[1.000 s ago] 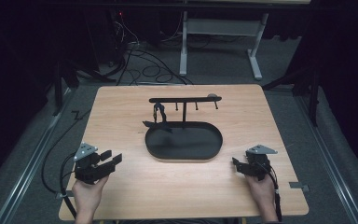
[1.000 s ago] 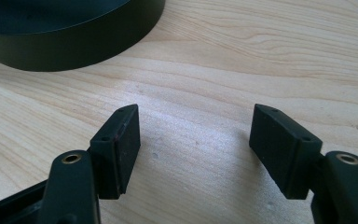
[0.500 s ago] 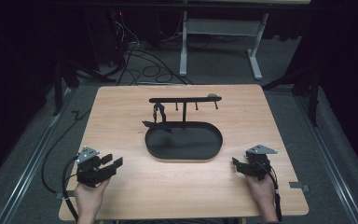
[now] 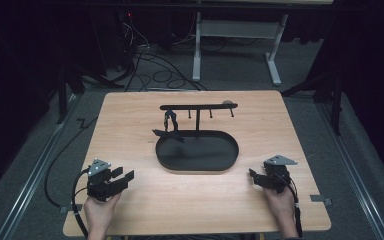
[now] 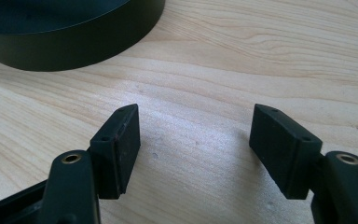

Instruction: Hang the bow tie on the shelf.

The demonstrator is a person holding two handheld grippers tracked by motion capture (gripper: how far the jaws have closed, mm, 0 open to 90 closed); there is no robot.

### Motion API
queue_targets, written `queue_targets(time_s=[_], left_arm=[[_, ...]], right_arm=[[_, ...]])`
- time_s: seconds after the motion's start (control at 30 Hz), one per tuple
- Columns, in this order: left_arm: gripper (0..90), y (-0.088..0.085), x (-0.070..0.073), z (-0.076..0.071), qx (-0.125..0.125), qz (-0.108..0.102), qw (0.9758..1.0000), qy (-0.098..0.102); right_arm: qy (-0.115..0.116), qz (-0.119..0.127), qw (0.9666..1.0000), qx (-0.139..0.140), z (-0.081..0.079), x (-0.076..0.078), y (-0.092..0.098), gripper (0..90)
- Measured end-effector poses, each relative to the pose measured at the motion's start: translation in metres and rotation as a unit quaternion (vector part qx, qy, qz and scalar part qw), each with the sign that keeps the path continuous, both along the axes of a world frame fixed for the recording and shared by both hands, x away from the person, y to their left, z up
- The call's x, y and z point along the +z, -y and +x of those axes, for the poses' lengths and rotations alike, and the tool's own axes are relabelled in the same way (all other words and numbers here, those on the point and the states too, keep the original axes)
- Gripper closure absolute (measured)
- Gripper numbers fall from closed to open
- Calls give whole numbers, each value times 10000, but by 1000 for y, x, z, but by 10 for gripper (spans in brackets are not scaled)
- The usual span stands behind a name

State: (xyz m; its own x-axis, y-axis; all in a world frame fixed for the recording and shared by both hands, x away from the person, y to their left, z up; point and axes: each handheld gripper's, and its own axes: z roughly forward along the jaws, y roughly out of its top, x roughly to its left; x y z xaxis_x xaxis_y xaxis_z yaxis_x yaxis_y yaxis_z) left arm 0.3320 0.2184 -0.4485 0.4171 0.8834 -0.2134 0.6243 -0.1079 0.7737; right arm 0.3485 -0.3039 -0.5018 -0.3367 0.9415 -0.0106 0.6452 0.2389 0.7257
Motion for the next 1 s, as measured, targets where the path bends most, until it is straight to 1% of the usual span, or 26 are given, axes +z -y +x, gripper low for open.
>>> queue_targets(time_s=[0.13, 0.67, 1.0], left_arm=[[493, 1, -5, 1, 1, -1, 10000, -57], [490, 6, -22, 7, 63, 14, 9999, -151], [486, 11, -32, 11, 90, 129, 9997, -191]], right_arm=[[0, -1, 10000, 6, 0, 0, 0, 351], [0, -1, 10000, 8, 0, 0, 0, 351], [0, 0, 10000, 7, 0, 0, 0, 351]])
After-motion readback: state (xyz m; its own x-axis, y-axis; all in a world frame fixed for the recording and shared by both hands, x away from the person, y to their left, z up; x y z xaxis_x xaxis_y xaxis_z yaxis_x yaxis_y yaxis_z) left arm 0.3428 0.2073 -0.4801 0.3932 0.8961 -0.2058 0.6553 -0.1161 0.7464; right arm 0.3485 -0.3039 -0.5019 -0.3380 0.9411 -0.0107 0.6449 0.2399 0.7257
